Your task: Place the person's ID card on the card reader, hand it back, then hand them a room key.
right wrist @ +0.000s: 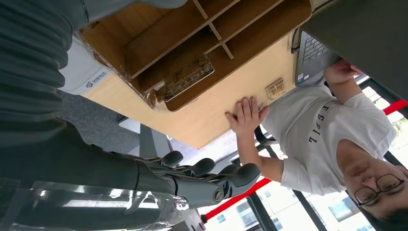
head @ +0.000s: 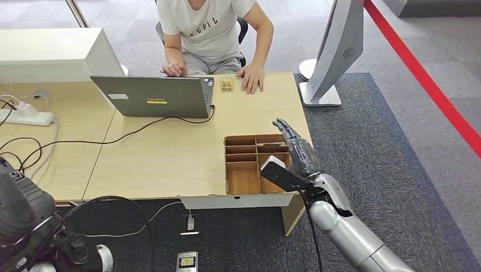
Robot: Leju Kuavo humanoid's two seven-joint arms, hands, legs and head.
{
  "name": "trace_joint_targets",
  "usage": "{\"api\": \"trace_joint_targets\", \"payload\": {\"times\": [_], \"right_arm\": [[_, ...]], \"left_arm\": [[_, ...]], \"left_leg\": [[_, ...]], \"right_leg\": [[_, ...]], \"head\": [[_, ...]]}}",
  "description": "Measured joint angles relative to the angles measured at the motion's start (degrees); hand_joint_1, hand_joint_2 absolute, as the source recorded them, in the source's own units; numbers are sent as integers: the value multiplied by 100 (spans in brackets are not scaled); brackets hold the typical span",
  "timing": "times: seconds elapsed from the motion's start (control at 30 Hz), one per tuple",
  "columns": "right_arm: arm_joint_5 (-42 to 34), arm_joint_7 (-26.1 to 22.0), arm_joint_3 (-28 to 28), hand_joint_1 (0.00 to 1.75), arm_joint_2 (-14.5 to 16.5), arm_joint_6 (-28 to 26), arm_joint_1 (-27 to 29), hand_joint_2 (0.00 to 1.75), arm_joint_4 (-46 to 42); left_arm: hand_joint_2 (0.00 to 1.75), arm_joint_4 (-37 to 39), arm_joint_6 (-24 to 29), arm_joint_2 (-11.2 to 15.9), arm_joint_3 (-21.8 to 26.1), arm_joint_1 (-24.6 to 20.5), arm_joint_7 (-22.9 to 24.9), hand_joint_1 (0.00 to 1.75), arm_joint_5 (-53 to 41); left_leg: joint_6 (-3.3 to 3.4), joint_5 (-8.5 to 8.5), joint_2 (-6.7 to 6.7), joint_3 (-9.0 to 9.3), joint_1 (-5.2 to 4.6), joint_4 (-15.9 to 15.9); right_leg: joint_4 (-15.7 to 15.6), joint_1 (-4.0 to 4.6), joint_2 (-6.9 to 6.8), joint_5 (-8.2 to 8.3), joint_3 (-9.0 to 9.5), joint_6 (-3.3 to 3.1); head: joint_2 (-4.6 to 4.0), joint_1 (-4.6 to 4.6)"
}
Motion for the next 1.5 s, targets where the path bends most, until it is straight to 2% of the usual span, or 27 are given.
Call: {"api": "trace_joint_targets", "payload": {"times": [0.17,0.33,0.57,0.73,1.33,1.43,1.5], "right_arm": [[13,-33,72,0,73,-87,-90,175,177],[126,-43,125,0,133,-231,-123,175,362],[1010,-13,266,0,281,-644,-265,175,818],[1330,28,368,0,426,-818,-443,175,1320],[1335,-73,466,2,721,-970,-877,175,2416],[1267,-34,467,11,720,-1073,-949,175,2508],[1219,-7,464,28,708,-1136,-1002,175,2568]], "left_arm": [[175,-15,192,320,-410,-244,1,0,-133],[175,-40,181,498,-653,-337,1,0,-131],[175,-142,301,685,-875,-421,1,0,-217],[175,-224,304,754,-960,-418,1,0,-267],[175,-353,306,850,-989,-302,1,0,-279],[175,-373,306,852,-987,-261,1,0,-288],[175,-378,306,853,-987,-239,1,0,-299]], "left_leg": [[0,0,0,0,0,0],[0,0,0,-1,0,0],[0,0,1,-1,0,0],[0,0,0,-1,0,0],[0,0,1,-1,0,0],[0,0,1,0,0,0],[0,0,1,0,0,1]], "right_leg": [[0,0,0,0,0,0],[-1,0,0,0,0,0],[1,0,1,0,0,0],[1,0,0,0,0,0],[1,0,0,0,-1,0],[1,0,0,0,-1,0],[1,0,0,0,-1,0]], "head": [[0,0],[0,-1],[0,0],[0,-1],[0,0],[0,0],[0,1]]}}
